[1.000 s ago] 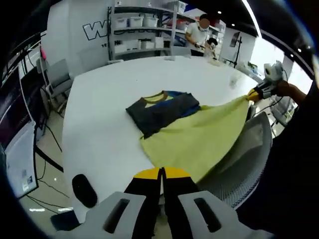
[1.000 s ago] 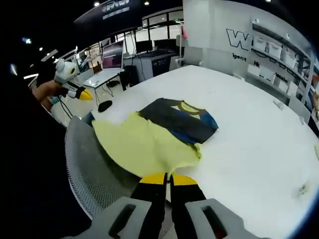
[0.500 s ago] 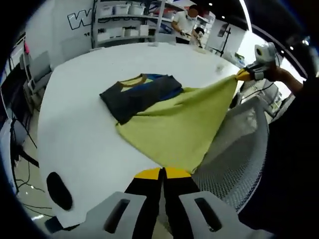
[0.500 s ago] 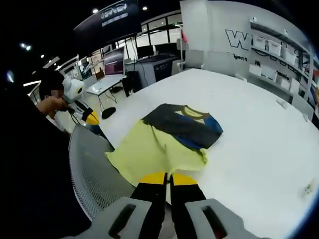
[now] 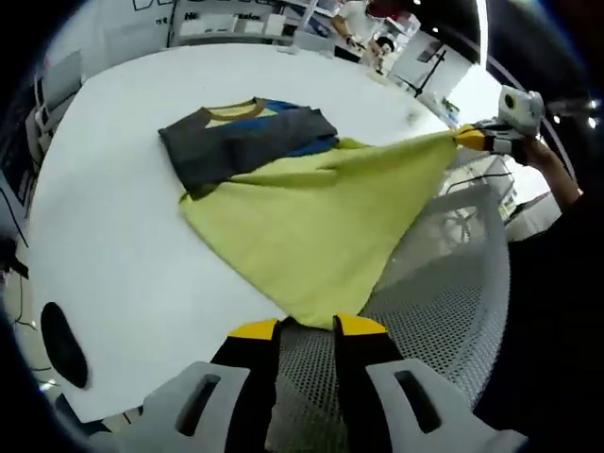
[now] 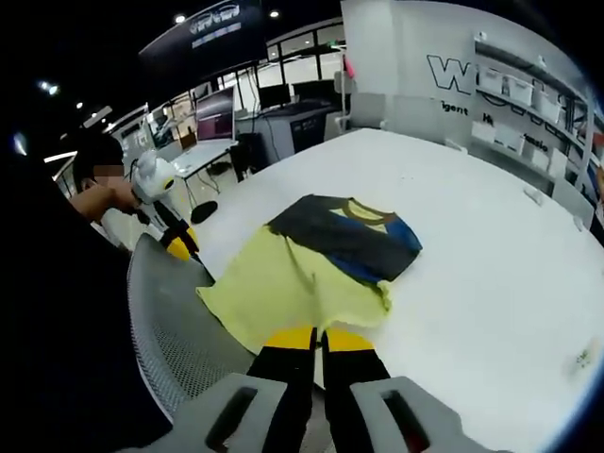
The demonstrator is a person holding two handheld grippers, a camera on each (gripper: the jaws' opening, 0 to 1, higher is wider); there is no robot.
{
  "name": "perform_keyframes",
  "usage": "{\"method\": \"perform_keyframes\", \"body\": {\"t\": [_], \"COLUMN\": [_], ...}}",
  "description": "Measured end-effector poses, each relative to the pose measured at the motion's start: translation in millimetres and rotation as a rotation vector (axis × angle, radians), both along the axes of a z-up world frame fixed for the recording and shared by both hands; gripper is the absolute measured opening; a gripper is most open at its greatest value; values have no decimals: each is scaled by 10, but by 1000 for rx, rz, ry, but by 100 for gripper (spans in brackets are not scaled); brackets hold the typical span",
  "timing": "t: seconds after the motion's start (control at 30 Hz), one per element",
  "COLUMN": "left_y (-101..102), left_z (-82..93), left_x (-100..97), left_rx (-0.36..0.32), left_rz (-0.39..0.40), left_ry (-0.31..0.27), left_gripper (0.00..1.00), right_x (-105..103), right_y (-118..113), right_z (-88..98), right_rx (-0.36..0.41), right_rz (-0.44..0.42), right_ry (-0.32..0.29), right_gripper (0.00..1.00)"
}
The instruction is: Fold the garment on the visible template until the final outline fits inside the template.
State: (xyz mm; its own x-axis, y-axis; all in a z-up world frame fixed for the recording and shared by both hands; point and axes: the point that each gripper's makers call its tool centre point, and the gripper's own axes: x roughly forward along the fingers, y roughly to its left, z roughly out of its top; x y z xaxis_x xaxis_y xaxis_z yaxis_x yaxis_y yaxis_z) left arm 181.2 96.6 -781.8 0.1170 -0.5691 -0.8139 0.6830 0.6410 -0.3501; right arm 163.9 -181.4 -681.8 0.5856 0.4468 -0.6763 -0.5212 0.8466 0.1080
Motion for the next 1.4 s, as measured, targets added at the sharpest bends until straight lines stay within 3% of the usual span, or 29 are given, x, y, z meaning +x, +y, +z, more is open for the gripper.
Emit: {"method": "perform_keyframes", "body": {"t": [0.17,0.33,0.7,0.83,1.13,1.4], "left_y": [-49,-176,-362,-371,-389,-380], "left_z": [-119,-130,-302,-407,-534,-603], "left_x": [-70,-125,-234,-288,-292,-325], "left_rx": [-2,-37,-33,-13,-17,-10], "left_rz": [-15,-38,-112,-145,-139,-147], "left_ry": [63,110,176,208,254,292], "left_gripper": [30,31,30,29,27,19], "right_x": [-2,-17,-27,-33,-30,-23], "right_y": [-6,-5,-24,-24,-45,-40], "right_z": [-20,-42,-80,-93,-113,-114], "right_rx": [4,-1,0,3,6,8], "right_rz": [-7,-3,-6,-8,-12,-12], "right_ry": [1,6,12,15,17,19], "right_gripper": [0,0,0,0,0,0]}}
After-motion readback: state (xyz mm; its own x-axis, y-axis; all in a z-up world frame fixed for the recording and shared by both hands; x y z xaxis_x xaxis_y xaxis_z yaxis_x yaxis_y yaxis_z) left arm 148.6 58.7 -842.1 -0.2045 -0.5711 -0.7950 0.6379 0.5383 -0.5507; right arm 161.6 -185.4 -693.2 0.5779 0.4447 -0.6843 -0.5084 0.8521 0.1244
